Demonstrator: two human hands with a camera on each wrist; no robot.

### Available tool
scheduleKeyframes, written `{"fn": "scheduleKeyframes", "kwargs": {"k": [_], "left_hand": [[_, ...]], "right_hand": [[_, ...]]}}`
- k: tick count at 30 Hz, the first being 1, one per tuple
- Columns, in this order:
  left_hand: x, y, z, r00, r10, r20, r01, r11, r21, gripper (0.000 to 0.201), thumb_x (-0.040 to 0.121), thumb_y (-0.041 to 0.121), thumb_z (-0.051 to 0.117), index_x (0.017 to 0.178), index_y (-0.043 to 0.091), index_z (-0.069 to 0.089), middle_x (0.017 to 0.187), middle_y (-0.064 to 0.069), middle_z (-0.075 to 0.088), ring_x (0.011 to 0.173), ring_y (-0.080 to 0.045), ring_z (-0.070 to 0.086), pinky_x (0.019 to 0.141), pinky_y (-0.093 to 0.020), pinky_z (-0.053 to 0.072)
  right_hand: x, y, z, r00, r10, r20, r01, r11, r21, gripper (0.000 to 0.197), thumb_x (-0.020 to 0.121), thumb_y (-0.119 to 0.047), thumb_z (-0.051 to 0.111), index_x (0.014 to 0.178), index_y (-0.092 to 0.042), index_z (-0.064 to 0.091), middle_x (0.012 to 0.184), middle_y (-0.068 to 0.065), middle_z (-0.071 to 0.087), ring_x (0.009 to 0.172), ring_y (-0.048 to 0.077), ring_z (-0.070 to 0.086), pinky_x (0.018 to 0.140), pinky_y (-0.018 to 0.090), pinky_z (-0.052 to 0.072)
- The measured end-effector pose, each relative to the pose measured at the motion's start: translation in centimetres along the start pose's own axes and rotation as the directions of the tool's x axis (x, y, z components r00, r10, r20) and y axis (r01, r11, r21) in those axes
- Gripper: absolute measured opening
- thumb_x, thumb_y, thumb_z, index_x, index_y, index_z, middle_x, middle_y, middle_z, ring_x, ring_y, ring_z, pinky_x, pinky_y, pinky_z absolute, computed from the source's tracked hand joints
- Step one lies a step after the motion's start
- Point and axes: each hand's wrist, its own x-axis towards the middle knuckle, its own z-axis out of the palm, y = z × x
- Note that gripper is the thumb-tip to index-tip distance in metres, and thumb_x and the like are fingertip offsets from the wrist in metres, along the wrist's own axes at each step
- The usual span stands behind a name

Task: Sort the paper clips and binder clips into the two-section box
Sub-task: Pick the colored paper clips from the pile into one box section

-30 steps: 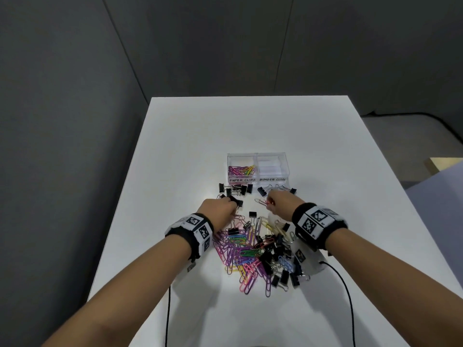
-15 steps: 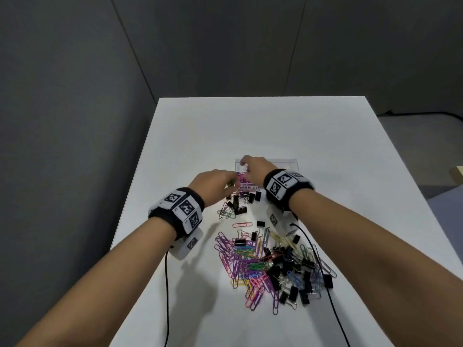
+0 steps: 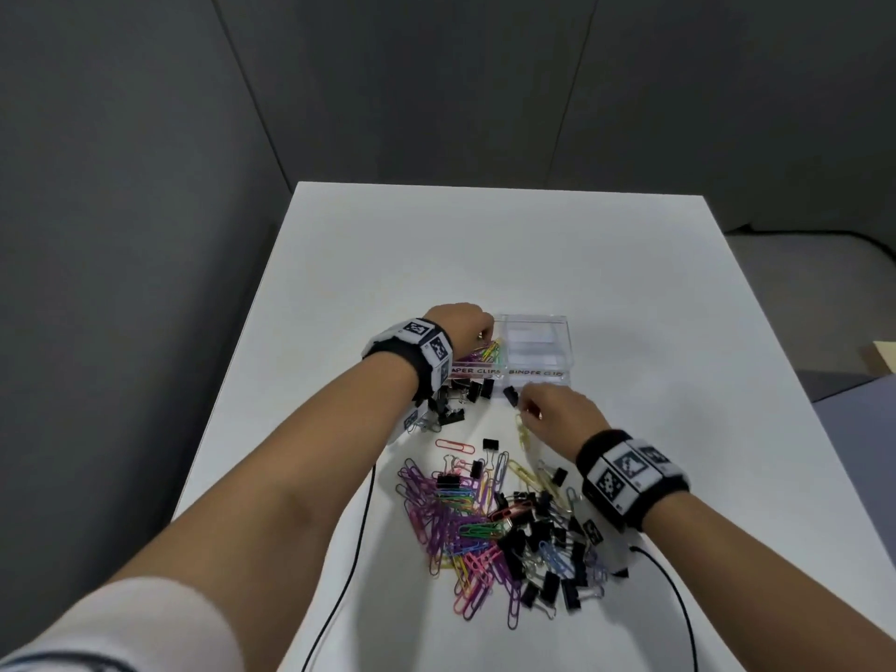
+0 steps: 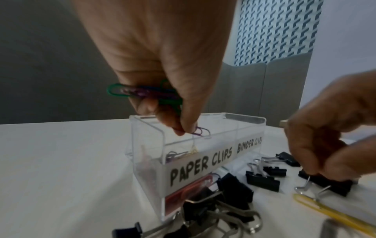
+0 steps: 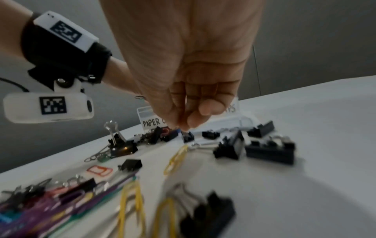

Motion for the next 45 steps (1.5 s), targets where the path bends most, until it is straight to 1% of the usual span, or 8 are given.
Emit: {"fn": "scheduleKeyframes", "kwargs": {"k": [4,9,16,23,30,36,40,45], "left_hand": [[0.7,0.3,0.2,0.997,0.003,0.077,-0.009,0.998,0.066,0.036,0.096,0.02,0.047,0.132,0.017,0.049,0.133,-0.007,0.053,0.121,-0.025,0.052,0.095,-0.038,0.045],[-2.3,1.4,0.6,0.975,0.166,-0.15,-0.145,0.979,0.141,0.027,0.096,0.022,0.04,0.112,0.016,0.062,0.115,-0.003,0.061,0.103,-0.024,0.059,0.074,-0.031,0.043],[-7.8,2.5,5.6,0.922,0.362,0.137,-0.384,0.897,0.216,0.026,0.096,0.02,0.042,0.103,0.011,0.065,0.1,-0.006,0.065,0.087,-0.025,0.064,0.068,-0.031,0.046],[-8.9,1.9,9.3,0.989,0.142,0.045,-0.148,0.975,0.164,0.024,0.097,0.008,0.041,0.118,0.006,0.051,0.118,-0.011,0.053,0.103,-0.029,0.056,0.068,-0.035,0.041],[-8.8,1.6,9.6,0.999,0.046,0.029,-0.047,0.997,0.064,0.026,0.098,0.016,0.039,0.118,0.006,0.053,0.124,-0.012,0.053,0.115,-0.028,0.049,0.093,-0.038,0.044],[-9.6,0.2,8.7,0.998,0.033,-0.047,-0.038,0.993,-0.111,0.022,0.097,0.01,0.041,0.114,0.009,0.054,0.118,-0.009,0.057,0.103,-0.026,0.057,0.087,-0.032,0.045],[-10.4,-2.4,8.2,0.991,-0.111,-0.076,0.091,0.969,-0.231,0.027,0.093,0.0,0.04,0.115,0.011,0.052,0.119,-0.01,0.053,0.092,-0.026,0.058,0.082,-0.032,0.046],[-11.2,-2.5,7.9,0.989,-0.149,-0.01,0.145,0.972,-0.183,0.027,0.088,0.006,0.043,0.114,0.011,0.049,0.115,-0.011,0.057,0.096,-0.025,0.052,0.081,-0.032,0.039]], "right_hand": [[-0.5,1.0,1.6,0.993,0.115,0.018,-0.115,0.993,-0.006,0.015,0.092,-0.021,0.046,0.091,-0.012,0.057,0.093,0.004,0.062,0.081,0.021,0.056,0.068,0.028,0.041],[-0.3,0.7,2.2,0.987,0.157,0.013,-0.156,0.986,-0.049,0.018,0.092,-0.029,0.05,0.084,-0.013,0.051,0.084,0.002,0.055,0.076,0.021,0.052,0.072,0.032,0.046],[-0.5,-1.0,3.0,0.994,0.105,-0.018,-0.106,0.975,-0.195,0.02,0.093,-0.019,0.048,0.107,-0.005,0.053,0.109,0.012,0.061,0.1,0.03,0.059,0.076,0.036,0.045],[-1.1,-1.4,4.2,0.995,0.089,0.035,-0.086,0.993,-0.086,0.018,0.09,-0.002,0.042,0.106,-0.004,0.048,0.11,0.013,0.056,0.088,0.029,0.056,0.065,0.032,0.036],[-2.5,-0.2,3.1,0.991,0.135,0.004,-0.135,0.991,0.02,0.02,0.092,-0.013,0.043,0.111,-0.01,0.048,0.101,0.01,0.063,0.091,0.029,0.059,0.068,0.029,0.037],[-2.4,0.5,1.7,0.987,0.141,0.074,-0.147,0.987,0.072,0.019,0.09,0.001,0.037,0.094,-0.007,0.054,0.098,0.011,0.055,0.082,0.021,0.047,0.07,0.028,0.035],[-3.3,0.8,2.2,0.986,0.111,0.122,-0.112,0.994,-0.001,0.021,0.092,-0.017,0.046,0.106,-0.006,0.057,0.109,0.009,0.056,0.093,0.025,0.056,0.074,0.03,0.04],[-3.6,-0.1,3.0,0.985,0.105,0.135,-0.096,0.993,-0.073,0.013,0.089,-0.023,0.054,0.086,-0.013,0.046,0.094,0.004,0.052,0.081,0.02,0.049,0.07,0.029,0.04]]}}
